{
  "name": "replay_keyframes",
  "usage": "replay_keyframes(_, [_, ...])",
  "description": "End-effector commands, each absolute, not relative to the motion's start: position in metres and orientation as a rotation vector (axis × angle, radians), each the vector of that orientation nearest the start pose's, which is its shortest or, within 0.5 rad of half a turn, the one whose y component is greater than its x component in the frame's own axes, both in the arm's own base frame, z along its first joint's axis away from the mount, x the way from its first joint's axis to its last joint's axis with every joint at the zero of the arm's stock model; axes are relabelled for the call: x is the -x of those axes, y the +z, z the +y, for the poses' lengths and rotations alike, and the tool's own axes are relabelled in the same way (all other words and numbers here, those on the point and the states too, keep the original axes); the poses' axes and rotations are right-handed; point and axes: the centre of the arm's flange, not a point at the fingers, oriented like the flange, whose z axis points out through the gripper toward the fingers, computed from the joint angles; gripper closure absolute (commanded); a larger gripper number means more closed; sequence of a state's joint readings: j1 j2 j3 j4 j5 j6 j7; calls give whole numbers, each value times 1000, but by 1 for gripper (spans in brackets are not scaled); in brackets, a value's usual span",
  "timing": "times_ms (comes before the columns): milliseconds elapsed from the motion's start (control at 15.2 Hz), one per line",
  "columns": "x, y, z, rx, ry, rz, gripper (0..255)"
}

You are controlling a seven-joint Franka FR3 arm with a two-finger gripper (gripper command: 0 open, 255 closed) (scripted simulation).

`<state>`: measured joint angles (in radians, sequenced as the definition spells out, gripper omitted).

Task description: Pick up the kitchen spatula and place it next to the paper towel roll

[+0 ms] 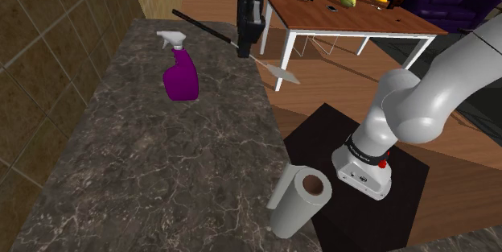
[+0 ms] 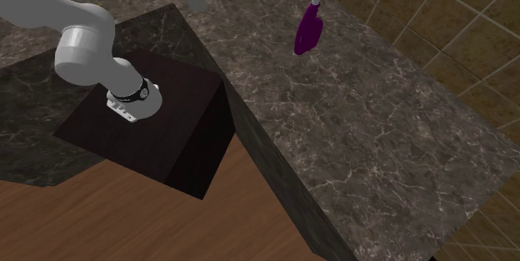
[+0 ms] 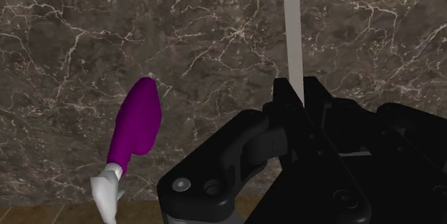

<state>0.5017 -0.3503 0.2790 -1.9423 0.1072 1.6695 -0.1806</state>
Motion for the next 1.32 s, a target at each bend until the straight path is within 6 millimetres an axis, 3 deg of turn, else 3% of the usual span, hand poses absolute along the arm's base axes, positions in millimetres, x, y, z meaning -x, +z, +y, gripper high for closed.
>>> replay_keyframes(0, [-279, 623, 359, 2773, -92, -1407, 255])
replay_keyframes(1254, [-73, 623, 502, 2773, -92, -1407, 255])
